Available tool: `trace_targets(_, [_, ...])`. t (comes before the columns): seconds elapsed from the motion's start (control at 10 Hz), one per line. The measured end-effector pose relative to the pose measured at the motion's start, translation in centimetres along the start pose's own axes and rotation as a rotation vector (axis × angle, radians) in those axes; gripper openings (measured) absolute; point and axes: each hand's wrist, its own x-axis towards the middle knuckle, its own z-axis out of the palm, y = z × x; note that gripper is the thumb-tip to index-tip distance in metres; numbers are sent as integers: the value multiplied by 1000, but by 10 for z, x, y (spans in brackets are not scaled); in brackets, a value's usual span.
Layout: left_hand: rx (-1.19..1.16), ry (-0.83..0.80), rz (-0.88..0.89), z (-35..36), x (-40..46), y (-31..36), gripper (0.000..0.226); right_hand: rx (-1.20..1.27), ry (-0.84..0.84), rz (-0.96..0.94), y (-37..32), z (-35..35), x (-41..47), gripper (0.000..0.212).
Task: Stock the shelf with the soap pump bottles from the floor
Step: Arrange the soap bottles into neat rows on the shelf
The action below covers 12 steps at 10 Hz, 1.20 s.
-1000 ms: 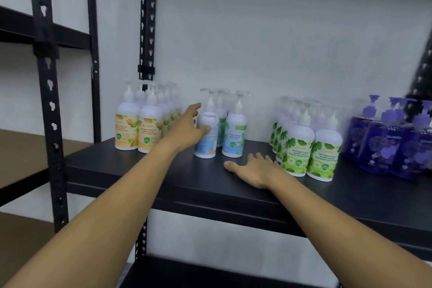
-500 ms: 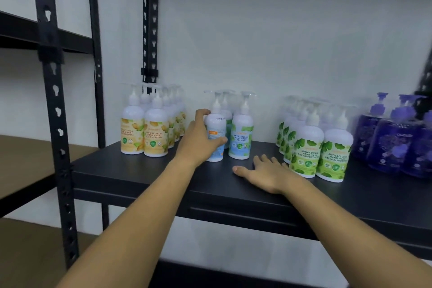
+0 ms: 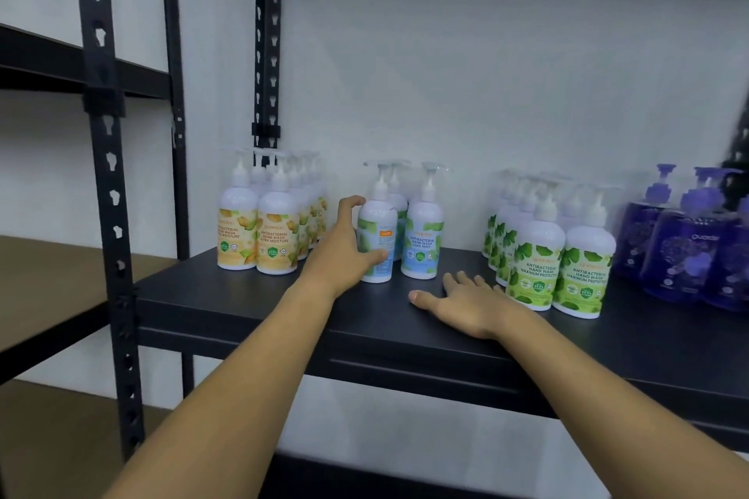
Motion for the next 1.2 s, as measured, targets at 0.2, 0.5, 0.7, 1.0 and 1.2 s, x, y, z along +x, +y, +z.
trace_targets(0.2, [-65, -59, -14, -2, 0, -2, 86, 3, -1, -1, 1, 0, 0, 98])
trace_targets(0.5, [69, 14, 5, 2, 0, 0, 88, 1, -4, -4, 1, 1, 2, 98])
trace_targets(0.7, [-56, -17, -43, -1, 0, -1, 87, 5, -1, -6, 1, 1, 2, 98])
trace_targets(1.0, [27, -13, -42, 2, 0, 3, 84, 10, -6, -7, 1, 0, 0, 98])
trace_targets(1.2, [119, -5, -3, 4, 1, 3, 91, 3, -6, -8, 1, 1, 0, 98])
